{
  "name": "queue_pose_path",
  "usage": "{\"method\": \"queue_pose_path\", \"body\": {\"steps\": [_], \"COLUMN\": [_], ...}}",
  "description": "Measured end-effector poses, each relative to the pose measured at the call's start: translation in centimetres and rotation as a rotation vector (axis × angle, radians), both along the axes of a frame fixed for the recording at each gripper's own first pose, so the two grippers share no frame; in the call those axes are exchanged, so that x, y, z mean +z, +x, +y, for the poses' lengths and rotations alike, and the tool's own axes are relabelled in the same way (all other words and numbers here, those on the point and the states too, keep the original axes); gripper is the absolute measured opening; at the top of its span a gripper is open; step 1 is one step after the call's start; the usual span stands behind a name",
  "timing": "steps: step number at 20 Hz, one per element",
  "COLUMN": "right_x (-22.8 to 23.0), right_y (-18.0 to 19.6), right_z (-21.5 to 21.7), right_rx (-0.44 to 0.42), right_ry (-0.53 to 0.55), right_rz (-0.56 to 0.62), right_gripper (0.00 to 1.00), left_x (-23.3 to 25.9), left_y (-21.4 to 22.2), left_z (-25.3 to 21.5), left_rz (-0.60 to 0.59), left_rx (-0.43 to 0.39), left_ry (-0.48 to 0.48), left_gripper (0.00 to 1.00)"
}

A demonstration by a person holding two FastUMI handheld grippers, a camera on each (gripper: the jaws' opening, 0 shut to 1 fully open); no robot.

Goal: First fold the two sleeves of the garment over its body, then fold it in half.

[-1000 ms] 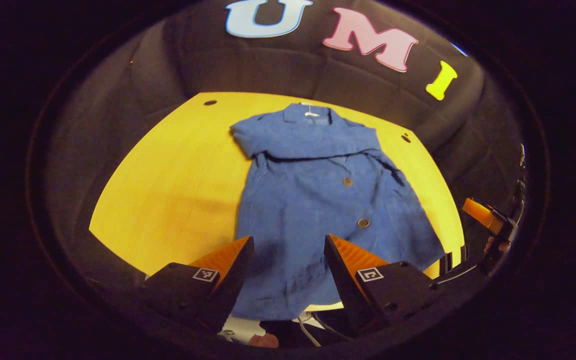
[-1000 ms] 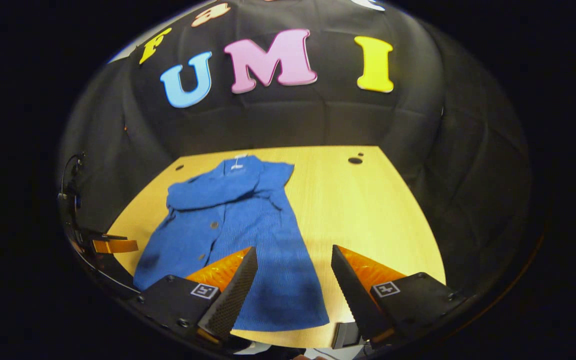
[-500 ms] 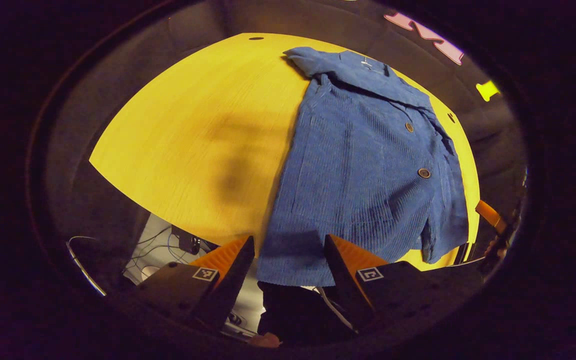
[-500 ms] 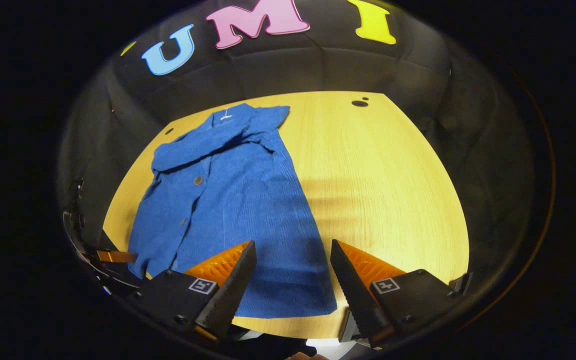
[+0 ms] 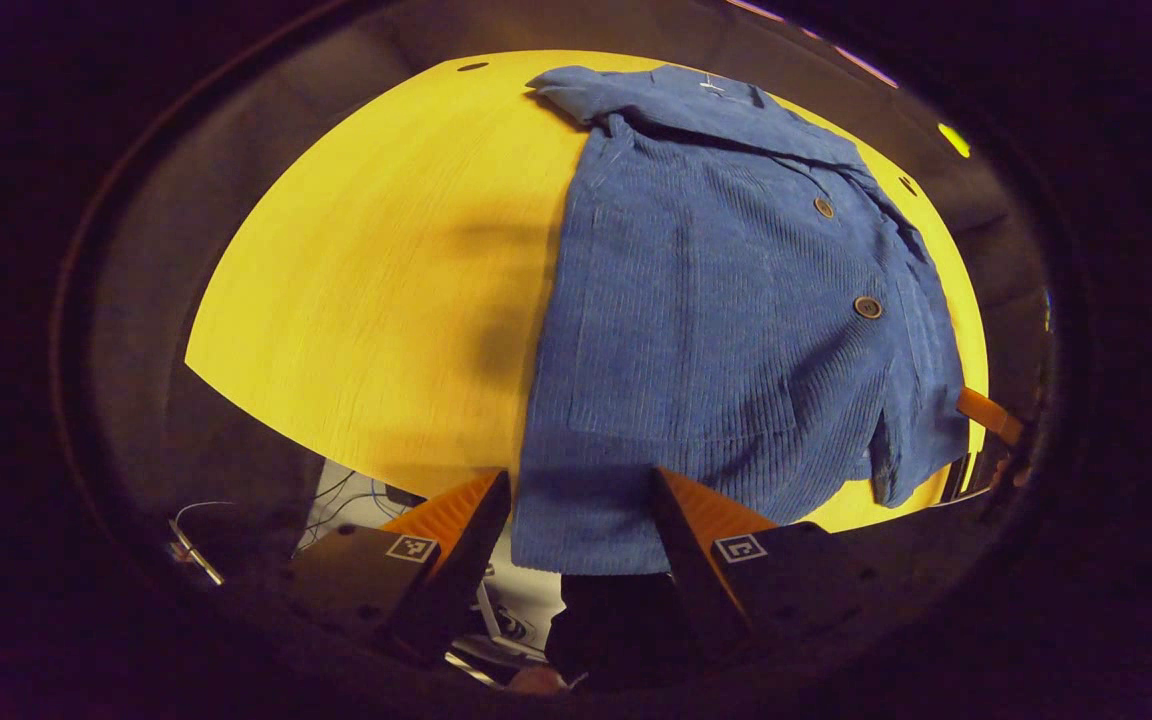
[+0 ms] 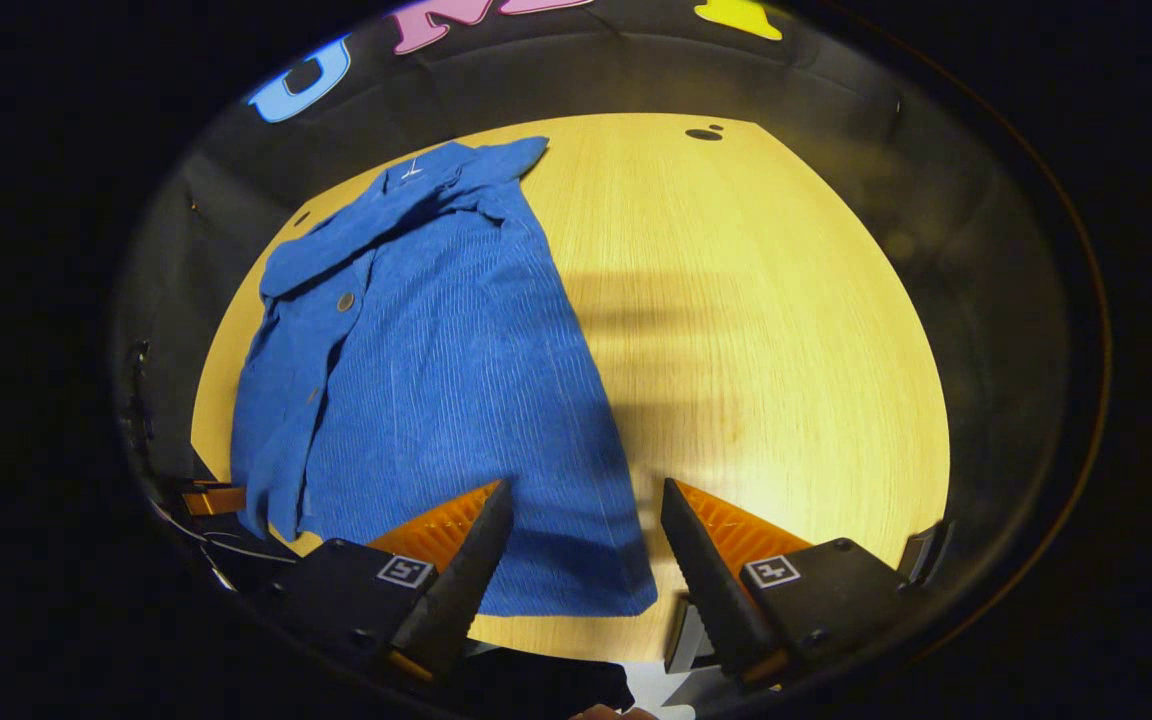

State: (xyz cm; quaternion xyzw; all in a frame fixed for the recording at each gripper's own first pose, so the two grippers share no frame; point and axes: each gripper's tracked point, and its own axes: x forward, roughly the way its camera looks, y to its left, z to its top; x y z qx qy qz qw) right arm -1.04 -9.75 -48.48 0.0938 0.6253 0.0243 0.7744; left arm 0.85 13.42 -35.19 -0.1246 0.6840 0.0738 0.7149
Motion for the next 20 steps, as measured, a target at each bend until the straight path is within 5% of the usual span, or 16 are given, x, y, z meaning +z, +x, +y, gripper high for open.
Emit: {"method": "queue_pose_path", "body": {"steps": [11,12,14,17,18,20], "right_x": [-1.1,-1.2,-1.4,-1.3,-1.4,-1.0], "right_y": [-0.7,-0.7,-0.6,-0.6,-0.7,-0.9], "right_z": [1.6,1.9,2.4,2.6,2.9,3.3], "right_rx": [0.083,0.100,0.099,0.071,0.067,0.053], "right_ry": [-0.070,-0.076,-0.077,-0.077,-0.080,-0.073], "right_rz": [0.096,0.104,0.122,0.149,0.153,0.160], "right_gripper": [0.97,0.89,0.98,0.92,0.77,0.81], "left_x": [0.0,-0.1,0.0,-0.1,-0.2,0.1], "left_y": [1.4,1.5,1.9,2.2,2.2,2.6], "left_z": [-2.4,-2.6,-3.0,-3.5,-3.6,-3.6], "left_rz": [0.039,0.040,0.039,0.040,0.045,0.037], "left_rx": [-0.053,-0.069,-0.104,-0.126,-0.122,-0.106], "left_ry": [-0.006,-0.004,0.000,-0.002,-0.003,-0.019], "left_gripper": [0.83,0.83,0.82,0.72,0.67,0.57]}}
